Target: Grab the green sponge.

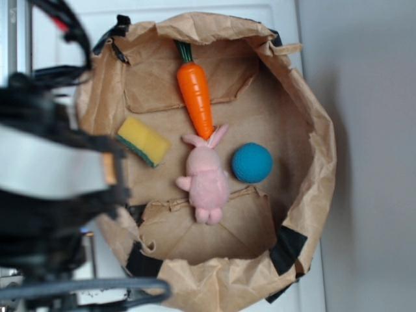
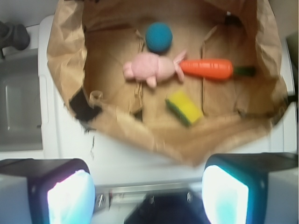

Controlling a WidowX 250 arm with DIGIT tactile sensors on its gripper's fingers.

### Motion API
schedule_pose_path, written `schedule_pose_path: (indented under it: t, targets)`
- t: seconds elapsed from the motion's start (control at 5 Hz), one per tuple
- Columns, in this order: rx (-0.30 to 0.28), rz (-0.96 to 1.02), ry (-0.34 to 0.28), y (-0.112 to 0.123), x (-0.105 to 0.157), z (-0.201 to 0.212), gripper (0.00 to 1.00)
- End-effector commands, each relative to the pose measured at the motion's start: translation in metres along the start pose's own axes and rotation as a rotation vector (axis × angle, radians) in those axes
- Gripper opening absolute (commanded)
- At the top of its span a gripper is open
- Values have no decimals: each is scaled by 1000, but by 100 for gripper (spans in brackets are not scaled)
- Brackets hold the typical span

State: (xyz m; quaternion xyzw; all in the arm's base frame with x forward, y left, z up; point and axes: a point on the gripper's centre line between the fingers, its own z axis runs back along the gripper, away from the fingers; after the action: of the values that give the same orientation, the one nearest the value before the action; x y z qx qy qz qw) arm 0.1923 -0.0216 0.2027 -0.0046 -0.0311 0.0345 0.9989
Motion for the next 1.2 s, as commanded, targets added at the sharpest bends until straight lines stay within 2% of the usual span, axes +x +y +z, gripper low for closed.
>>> schedule_pose_path:
  t: [0.0, 0.4, 0.6, 1.0]
  targets:
    - [28, 3, -85, 21, 15, -2, 100]
    - [28, 3, -85, 21, 15, -2, 100]
    - [-15, -199, -59, 36, 15, -44, 100]
    - [-31, -324, -10, 66, 13, -61, 100]
